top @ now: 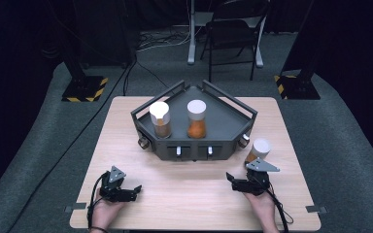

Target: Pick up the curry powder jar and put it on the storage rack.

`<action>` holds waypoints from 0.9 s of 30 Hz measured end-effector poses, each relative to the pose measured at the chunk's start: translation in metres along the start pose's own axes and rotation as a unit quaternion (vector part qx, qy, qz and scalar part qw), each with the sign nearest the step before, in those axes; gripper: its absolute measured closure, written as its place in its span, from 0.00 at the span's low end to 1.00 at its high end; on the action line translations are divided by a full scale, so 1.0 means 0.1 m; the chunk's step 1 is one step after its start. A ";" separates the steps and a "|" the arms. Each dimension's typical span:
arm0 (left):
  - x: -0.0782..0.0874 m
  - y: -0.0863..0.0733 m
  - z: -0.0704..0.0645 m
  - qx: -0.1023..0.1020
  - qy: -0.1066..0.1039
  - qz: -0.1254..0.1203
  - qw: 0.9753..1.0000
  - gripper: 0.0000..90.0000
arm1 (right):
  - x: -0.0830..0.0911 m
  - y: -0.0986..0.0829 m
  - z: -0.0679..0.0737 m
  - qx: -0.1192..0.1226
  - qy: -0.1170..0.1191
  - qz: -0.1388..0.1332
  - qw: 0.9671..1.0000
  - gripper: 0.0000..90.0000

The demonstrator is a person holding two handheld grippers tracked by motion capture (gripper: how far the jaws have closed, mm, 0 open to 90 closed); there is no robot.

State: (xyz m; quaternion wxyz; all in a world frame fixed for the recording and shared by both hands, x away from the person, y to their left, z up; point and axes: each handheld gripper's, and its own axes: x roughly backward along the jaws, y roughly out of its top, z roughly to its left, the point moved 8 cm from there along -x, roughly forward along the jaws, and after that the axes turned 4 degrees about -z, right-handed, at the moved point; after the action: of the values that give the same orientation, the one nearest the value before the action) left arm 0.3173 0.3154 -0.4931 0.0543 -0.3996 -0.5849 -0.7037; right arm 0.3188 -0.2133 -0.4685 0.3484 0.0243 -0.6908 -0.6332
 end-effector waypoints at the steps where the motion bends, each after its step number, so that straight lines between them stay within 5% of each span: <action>1: 0.00 0.00 0.00 0.000 0.000 0.000 1.000 0.06 | 0.00 -0.02 -0.01 -0.001 0.000 0.002 1.000 0.12; 14: 0.00 0.00 0.00 0.000 0.000 0.000 1.000 0.06 | 0.00 -0.24 -0.02 -0.007 -0.001 0.031 0.999 0.11; 27: 0.00 0.00 0.00 0.001 0.001 0.000 1.000 0.06 | 0.01 -0.24 0.02 0.011 -0.033 0.085 0.996 0.12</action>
State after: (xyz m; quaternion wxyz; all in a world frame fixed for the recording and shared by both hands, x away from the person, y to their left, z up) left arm 0.3171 0.3153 -0.4931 0.0550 -0.3993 -0.5852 -0.7036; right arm 0.3068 -0.2168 -0.4894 0.3782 -0.0517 -0.7080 -0.5942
